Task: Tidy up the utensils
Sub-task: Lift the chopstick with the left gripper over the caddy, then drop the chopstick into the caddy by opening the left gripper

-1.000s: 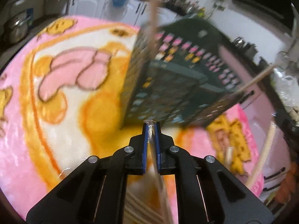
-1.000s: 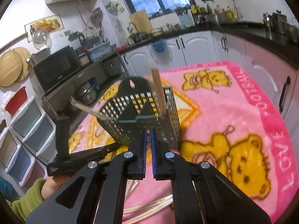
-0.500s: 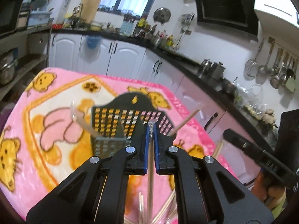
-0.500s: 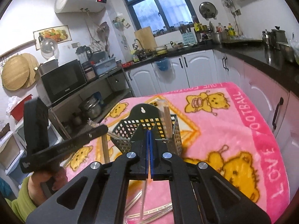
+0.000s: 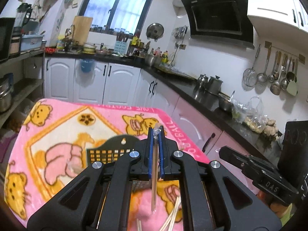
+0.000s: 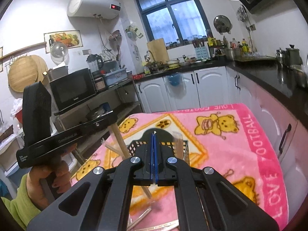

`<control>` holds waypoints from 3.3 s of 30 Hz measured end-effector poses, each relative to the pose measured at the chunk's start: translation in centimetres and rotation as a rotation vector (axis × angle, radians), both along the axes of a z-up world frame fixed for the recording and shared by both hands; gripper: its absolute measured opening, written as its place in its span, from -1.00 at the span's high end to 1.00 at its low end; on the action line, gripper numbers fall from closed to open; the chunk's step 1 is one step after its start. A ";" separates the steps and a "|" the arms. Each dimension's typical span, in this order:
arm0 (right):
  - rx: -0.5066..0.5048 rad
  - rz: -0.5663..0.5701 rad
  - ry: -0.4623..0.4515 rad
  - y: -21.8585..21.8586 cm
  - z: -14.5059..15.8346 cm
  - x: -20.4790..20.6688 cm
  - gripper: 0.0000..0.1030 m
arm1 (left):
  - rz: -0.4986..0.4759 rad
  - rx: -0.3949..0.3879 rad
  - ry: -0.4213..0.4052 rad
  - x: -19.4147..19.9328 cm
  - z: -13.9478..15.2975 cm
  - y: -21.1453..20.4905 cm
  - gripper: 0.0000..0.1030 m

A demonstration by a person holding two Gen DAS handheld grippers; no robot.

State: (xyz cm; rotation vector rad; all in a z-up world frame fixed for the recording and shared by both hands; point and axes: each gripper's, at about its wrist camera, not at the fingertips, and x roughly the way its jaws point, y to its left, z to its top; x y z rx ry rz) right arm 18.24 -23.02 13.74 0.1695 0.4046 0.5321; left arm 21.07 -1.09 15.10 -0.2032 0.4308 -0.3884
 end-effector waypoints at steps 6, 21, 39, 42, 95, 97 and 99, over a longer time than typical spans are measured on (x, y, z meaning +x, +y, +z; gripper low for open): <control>0.012 0.033 -0.052 1.2 2.0 0.0 0.98 | 0.016 -0.005 -0.052 0.3 2.0 0.3 0.95; 0.010 0.037 -0.182 3.7 7.5 2.6 0.98 | 0.094 0.021 -0.146 2.5 5.4 1.6 0.95; 0.032 0.009 -0.180 4.4 7.7 10.1 0.98 | 0.130 0.071 -0.132 6.0 2.0 1.0 0.95; 0.031 -0.009 -0.153 4.4 6.6 11.3 0.98 | 0.128 0.082 -0.128 6.5 1.0 0.6 0.95; -0.093 -0.135 -0.023 1.1 -3.7 3.9 -0.03 | 0.077 0.053 -0.044 1.6 -4.9 0.8 -0.11; -0.100 -0.134 -0.026 1.1 -3.7 3.5 -0.08 | 0.080 0.044 -0.050 1.1 -4.7 1.1 -0.17; -0.106 -0.135 -0.031 1.1 -3.7 3.0 -0.10 | 0.088 0.042 -0.055 0.8 -4.4 1.2 -0.31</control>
